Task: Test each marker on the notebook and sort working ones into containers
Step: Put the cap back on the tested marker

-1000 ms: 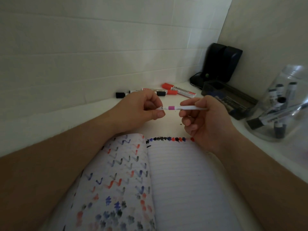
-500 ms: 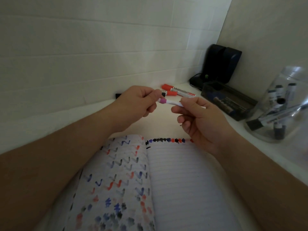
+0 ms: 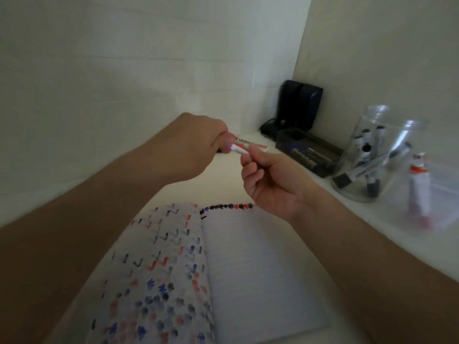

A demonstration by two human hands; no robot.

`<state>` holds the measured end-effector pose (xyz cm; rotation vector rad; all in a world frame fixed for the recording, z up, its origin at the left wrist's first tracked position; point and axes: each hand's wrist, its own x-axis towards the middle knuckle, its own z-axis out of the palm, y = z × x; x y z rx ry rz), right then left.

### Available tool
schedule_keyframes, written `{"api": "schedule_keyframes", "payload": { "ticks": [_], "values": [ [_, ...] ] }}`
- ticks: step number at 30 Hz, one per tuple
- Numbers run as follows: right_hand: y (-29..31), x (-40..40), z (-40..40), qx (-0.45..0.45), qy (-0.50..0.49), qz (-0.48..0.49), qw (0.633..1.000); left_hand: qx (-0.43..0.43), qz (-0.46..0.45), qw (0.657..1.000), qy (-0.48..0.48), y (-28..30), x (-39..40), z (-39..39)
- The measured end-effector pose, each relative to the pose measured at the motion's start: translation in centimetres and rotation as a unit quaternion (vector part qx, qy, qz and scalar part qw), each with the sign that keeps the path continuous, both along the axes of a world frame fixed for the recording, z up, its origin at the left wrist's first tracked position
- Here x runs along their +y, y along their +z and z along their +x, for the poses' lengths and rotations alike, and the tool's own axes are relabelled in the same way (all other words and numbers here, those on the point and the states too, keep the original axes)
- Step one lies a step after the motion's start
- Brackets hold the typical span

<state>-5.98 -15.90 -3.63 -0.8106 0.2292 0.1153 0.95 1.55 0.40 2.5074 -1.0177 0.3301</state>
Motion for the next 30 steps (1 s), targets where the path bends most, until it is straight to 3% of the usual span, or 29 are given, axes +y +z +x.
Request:
{"api": "schedule_keyframes", "payload": {
  "ticks": [3,7,9,14,18,21,26,30],
  "values": [
    [1.0,-1.5,-2.9,-0.01,0.011,-0.024,1.0,0.002,0.007,1.0,-0.027,1.6,-0.7,-3.0],
    [1.8,-5.6,-11.1,-0.018,-0.005,-0.14,0.99,0.117,-0.083,0.985,-0.1,0.1,-3.9,-9.0],
    [1.3,-7.4,-16.0,-0.018,-0.028,-0.176,0.984,0.16,-0.075,0.975,-0.135,-1.5,-6.2,-12.4],
    [-2.4,-12.5,-29.4,-0.004,-0.233,-0.203,0.951,0.23,-0.08,0.945,-0.219,-4.2,-14.5,-22.3],
    [-8.1,-16.2,-40.5,0.061,-0.402,-0.161,0.899,0.343,-0.079,0.891,-0.286,-7.6,-22.3,-31.7],
    [-14.0,-17.4,-47.8,0.157,-0.468,-0.137,0.859,0.482,-0.053,0.834,-0.266,-13.7,-27.2,-38.6],
    [-25.2,-17.5,-56.9,0.344,-0.493,-0.09,0.794,0.622,0.104,0.755,-0.178,-26.5,-30.2,-47.3],
    [-30.3,-16.8,-60.5,0.412,-0.483,-0.059,0.77,0.651,0.185,0.717,-0.166,-30.1,-31.0,-49.8]
  ]
}}
